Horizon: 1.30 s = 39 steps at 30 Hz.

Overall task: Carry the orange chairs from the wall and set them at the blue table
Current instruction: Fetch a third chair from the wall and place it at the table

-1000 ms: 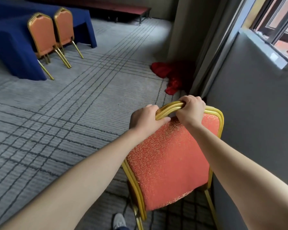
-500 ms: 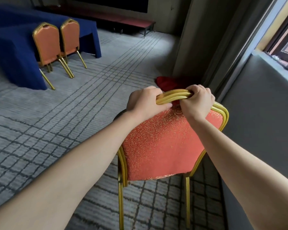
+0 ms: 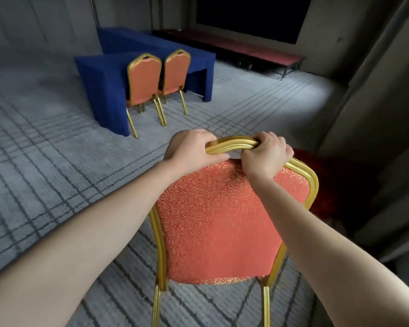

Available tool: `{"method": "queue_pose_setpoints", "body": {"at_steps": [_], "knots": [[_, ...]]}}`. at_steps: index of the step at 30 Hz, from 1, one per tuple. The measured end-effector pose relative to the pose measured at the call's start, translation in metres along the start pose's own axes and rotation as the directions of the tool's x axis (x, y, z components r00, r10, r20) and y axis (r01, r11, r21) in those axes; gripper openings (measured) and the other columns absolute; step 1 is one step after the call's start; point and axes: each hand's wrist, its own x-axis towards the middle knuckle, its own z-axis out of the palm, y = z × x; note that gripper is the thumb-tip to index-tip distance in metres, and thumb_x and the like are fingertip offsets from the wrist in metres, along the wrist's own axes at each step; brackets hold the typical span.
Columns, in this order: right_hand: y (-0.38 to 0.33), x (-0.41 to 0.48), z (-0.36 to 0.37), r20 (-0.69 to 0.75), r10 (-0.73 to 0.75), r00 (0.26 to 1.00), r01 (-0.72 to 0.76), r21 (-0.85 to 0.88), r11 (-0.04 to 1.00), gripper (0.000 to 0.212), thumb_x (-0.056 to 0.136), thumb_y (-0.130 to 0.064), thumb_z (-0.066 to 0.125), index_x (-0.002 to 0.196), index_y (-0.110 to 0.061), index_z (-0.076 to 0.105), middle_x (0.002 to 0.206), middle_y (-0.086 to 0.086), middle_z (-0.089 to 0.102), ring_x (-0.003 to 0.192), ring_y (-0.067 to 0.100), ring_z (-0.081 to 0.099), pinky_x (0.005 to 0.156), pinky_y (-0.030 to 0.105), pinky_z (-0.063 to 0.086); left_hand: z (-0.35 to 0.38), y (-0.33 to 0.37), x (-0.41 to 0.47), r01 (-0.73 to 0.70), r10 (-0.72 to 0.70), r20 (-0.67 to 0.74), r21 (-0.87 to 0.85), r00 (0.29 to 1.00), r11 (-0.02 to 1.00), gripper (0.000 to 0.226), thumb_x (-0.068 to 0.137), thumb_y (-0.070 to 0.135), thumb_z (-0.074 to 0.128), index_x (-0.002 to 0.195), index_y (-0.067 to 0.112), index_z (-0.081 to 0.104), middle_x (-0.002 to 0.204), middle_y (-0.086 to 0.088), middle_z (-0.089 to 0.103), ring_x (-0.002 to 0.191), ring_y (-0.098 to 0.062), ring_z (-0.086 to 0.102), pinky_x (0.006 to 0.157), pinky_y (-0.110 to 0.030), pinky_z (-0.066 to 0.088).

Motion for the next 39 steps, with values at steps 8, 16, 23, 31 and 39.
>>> {"method": "queue_pose_setpoints", "body": {"at_steps": [8,16,23,31,39], "knots": [[-0.009,0.144,0.187,0.066,-0.132,0.989,0.121,0.143,0.982,0.021,0.067,-0.01,0.061,0.082,-0.019,0.072,0.079,-0.004,0.064,0.087,0.023,0.054,0.087,0.033,0.025,0.054,-0.12,0.163,0.099,-0.091,-0.059,0.134,0.994,0.986,0.048,0.073,0.07,0.062,0.065,0.023,0.055,0.066,0.008,0.052,0.063,-0.008,0.048,0.05,-0.024,0.027],[-0.018,0.326,0.355,0.027,-0.072,0.997,0.065,0.211,0.975,0.021,0.066,-0.009,0.061,0.081,-0.019,0.072,0.076,-0.006,0.061,0.085,0.023,0.053,0.085,0.032,0.024,0.099,-0.227,0.388,0.037,-0.031,-0.038,0.166,0.999,0.985,0.048,0.073,0.07,0.063,0.066,0.023,0.057,0.067,0.008,0.052,0.064,-0.008,0.051,0.054,-0.028,0.03],[0.001,0.497,0.516,-0.047,-0.072,0.996,0.081,0.249,0.965,0.019,0.066,-0.011,0.06,0.079,-0.018,0.073,0.078,0.0,0.067,0.085,0.028,0.056,0.082,0.033,0.024,0.174,-0.32,0.595,-0.004,0.014,-0.046,0.205,0.999,0.979,0.047,0.073,0.071,0.06,0.067,0.024,0.062,0.071,0.007,0.057,0.066,-0.01,0.055,0.059,-0.034,0.046],[-0.002,0.71,0.688,-0.051,-0.221,0.974,0.226,0.296,0.928,0.018,0.07,-0.013,0.056,0.077,-0.019,0.072,0.077,-0.001,0.068,0.083,0.027,0.056,0.077,0.026,0.015,0.238,-0.414,0.819,0.093,-0.064,-0.16,0.177,0.985,0.98,0.043,0.072,0.067,0.064,0.064,0.025,0.059,0.072,0.008,0.06,0.063,-0.009,0.054,0.055,-0.031,0.042],[0.039,0.916,0.873,-0.011,-0.2,0.98,0.195,0.286,0.938,0.019,0.071,-0.013,0.057,0.081,-0.019,0.073,0.085,-0.002,0.07,0.089,0.024,0.056,0.084,0.03,0.021,0.338,-0.51,1.063,0.062,-0.039,-0.121,0.197,0.992,0.978,0.043,0.073,0.066,0.065,0.064,0.025,0.055,0.065,0.01,0.052,0.062,-0.007,0.051,0.053,-0.025,0.029]]}}
